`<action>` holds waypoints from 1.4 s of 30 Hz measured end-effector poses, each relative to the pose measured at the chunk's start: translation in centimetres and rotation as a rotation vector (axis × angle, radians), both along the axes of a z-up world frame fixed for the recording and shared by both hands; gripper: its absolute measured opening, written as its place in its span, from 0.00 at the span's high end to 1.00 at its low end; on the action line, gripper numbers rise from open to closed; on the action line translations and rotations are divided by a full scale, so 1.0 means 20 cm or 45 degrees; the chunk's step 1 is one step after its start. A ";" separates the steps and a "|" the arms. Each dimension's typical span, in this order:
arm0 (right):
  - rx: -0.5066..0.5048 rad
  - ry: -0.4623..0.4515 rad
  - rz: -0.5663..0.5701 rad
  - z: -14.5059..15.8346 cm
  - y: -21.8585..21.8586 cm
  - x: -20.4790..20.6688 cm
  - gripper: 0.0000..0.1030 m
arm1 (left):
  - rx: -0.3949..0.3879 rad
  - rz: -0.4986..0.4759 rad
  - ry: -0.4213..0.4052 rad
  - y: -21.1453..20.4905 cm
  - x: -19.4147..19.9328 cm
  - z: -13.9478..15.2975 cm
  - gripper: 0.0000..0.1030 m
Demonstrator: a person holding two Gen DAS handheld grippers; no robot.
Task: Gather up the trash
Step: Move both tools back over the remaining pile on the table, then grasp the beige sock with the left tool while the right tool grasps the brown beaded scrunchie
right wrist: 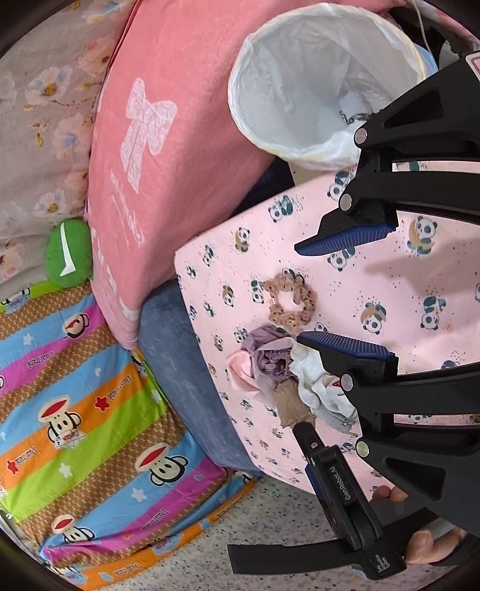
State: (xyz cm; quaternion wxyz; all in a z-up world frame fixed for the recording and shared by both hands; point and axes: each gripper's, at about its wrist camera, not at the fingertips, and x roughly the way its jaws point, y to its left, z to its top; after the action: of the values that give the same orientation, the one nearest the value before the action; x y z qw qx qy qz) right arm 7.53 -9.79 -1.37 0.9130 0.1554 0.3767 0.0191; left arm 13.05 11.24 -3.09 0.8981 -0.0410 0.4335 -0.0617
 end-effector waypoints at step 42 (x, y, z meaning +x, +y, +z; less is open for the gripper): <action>-0.014 0.222 -0.001 -0.45 0.12 0.57 0.88 | -0.190 -0.068 0.110 0.18 0.33 -0.12 0.83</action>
State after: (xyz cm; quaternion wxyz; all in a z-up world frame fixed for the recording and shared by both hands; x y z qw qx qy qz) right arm 19.03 -7.40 -10.41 0.8776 0.1515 0.4548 0.0029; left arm 19.66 14.76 -5.49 0.8710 -0.0989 0.4670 -0.1160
